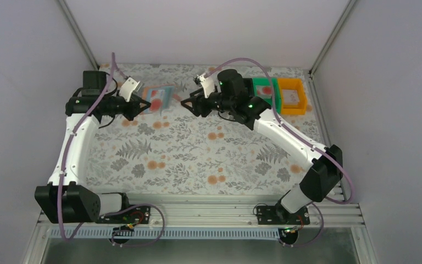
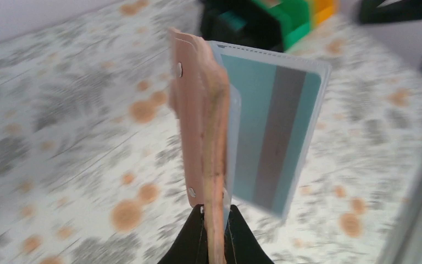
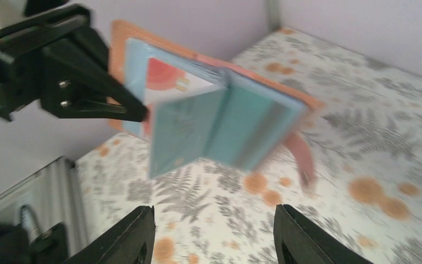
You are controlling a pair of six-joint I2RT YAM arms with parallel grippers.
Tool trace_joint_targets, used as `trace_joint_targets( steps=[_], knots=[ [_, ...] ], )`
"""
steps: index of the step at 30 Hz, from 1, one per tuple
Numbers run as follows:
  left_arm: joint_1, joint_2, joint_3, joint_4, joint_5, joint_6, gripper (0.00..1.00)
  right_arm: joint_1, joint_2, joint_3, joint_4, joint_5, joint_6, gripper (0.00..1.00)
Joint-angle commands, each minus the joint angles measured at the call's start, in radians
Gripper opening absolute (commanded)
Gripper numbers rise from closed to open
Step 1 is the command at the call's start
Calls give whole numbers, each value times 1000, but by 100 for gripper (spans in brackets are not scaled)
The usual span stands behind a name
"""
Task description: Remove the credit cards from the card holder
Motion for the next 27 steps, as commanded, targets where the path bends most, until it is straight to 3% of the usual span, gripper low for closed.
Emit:
trace_joint_targets(
  steps=[1, 5, 7, 9, 11, 13, 20, 27],
  knots=[
    [-68, -18, -26, 144, -471, -121, 2, -7, -25, 16, -65, 252, 86, 56],
    [-130, -24, -33, 158, -592, -124, 2, 27, -37, 8, -10, 157, 70, 54],
    [-132, -26, -18, 134, -483, -96, 2, 46, -42, -13, 62, 5, 46, 54],
    [-130, -28, 2, 87, -214, -58, 2, 50, -45, -39, 138, -174, 37, 52],
    [-123, -22, 27, 31, 15, -18, 3, 42, -55, -66, 195, -246, 42, 49],
    [-111, -20, 62, -24, 150, 24, 3, 10, -78, -109, 259, -293, 91, 46],
    [-67, -21, 87, -120, 428, 132, 2, -44, -95, -206, 369, -359, 198, 50],
    [-67, -29, 79, -137, 481, 152, 2, -27, -75, -176, 400, -417, 194, 34]
  ],
)
